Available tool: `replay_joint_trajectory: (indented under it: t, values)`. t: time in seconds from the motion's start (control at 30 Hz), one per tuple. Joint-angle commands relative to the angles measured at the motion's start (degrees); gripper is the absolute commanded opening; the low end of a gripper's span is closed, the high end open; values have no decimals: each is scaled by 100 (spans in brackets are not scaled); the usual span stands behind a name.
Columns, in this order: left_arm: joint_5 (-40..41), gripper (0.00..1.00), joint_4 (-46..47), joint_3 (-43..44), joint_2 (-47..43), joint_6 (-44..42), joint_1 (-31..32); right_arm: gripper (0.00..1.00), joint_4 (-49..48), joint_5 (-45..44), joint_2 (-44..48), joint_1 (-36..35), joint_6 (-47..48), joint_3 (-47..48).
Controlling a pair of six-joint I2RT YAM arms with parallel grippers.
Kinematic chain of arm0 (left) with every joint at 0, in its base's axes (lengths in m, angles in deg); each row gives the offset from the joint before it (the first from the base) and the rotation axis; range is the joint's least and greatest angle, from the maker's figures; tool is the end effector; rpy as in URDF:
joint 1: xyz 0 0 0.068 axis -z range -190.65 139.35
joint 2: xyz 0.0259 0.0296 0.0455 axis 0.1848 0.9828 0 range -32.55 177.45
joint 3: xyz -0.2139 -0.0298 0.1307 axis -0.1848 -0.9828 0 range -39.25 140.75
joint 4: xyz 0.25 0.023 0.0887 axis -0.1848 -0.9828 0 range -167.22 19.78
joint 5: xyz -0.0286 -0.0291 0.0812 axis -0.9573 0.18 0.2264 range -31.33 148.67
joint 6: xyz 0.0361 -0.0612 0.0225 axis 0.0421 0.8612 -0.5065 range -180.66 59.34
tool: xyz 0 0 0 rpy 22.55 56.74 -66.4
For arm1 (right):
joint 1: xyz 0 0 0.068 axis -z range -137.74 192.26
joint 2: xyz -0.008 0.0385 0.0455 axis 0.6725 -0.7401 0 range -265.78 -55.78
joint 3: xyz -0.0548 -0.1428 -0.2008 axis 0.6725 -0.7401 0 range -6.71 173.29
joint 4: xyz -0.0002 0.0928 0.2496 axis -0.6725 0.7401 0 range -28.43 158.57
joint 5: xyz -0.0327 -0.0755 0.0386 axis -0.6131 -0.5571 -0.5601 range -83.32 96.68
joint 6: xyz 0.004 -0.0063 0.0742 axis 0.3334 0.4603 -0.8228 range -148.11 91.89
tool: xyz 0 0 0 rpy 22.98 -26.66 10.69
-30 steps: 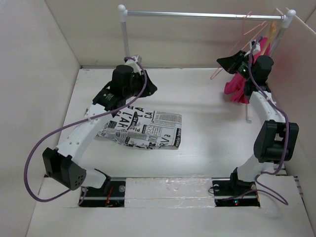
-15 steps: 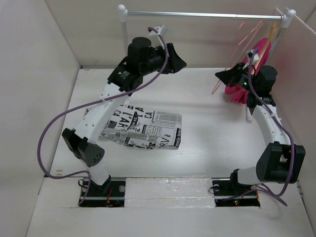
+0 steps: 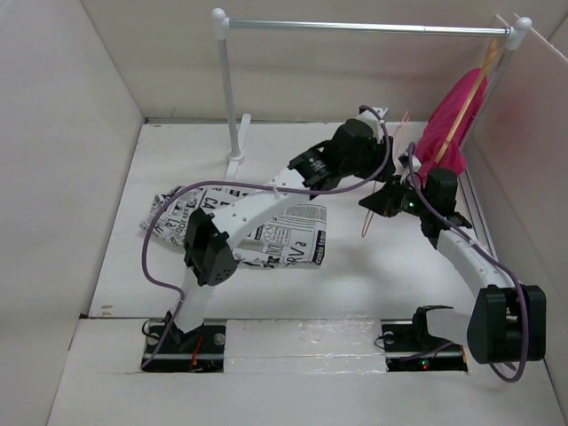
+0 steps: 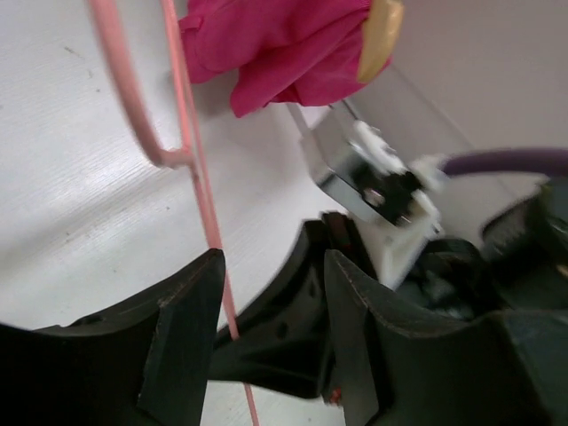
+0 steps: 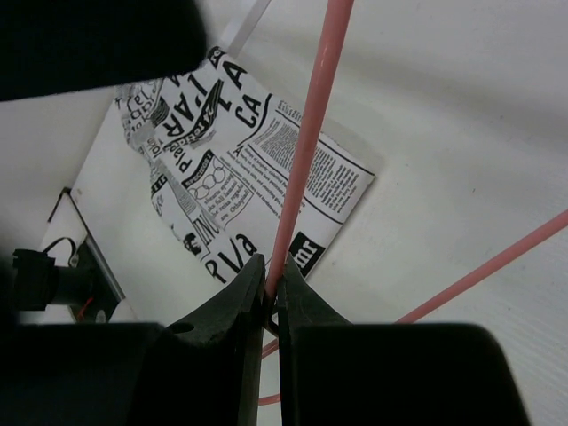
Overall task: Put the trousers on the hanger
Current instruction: Place trousers on hanger
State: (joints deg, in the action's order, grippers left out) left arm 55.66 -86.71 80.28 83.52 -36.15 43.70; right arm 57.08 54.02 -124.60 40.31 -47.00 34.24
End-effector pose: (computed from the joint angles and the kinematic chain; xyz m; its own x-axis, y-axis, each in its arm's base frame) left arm 0.2921 -0.4129 0.3758 -0.4686 -0.0575 -0.8815 0.7110 0.5677 -0.4150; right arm 0.2866 0.0558 0.2299 -0.6010 0.1992 -0.7740 -0.5316 0.6234 0.5733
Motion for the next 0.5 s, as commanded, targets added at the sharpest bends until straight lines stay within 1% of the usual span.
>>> replay_joint_trajectory:
  t: [0.0, 0.07, 0.17, 0.2, 0.27, 0.3, 0.37, 0.4, 0.43, 0.47]
  values:
    - [722, 44, 103, 396, 64, 54, -109, 0, -456, 83, 359, -86, -53, -122]
    - [774, 43, 146, 352, 170, 97, -56, 0, -412, 66, 421, -165, -62, -175]
    - [1012, 39, 111, 335, 302, 159, -56, 0, -403, 31, 536, -297, -114, -271]
    - [1073, 36, 128, 335, 319, 203, -56, 0, -412, 22, 562, -297, -123, -315]
    - [1074, 35, 234, 256, 337, 238, -56, 0, -438, 4, 632, -349, -193, -368]
    - [1048, 31, 382, 212, 329, 282, -56, 0, -439, 30, 633, -402, -211, -377]
    - [1143, 17, 515, 72, 285, 343, -3, 0, -264, 22, 720, -454, -194, -386]
    - [1162, 4, 628, -7, 258, 396, -3, 0, -158, 4, 773, -455, -159, -386]
    - [1153, 0, 664, -139, 215, 501, -3, 0, -18, -13, 843, -455, -54, -395]
    - [1110, 0, 673, -218, 136, 537, -3, 0, 392, -127, 1026, -455, 34, -386]
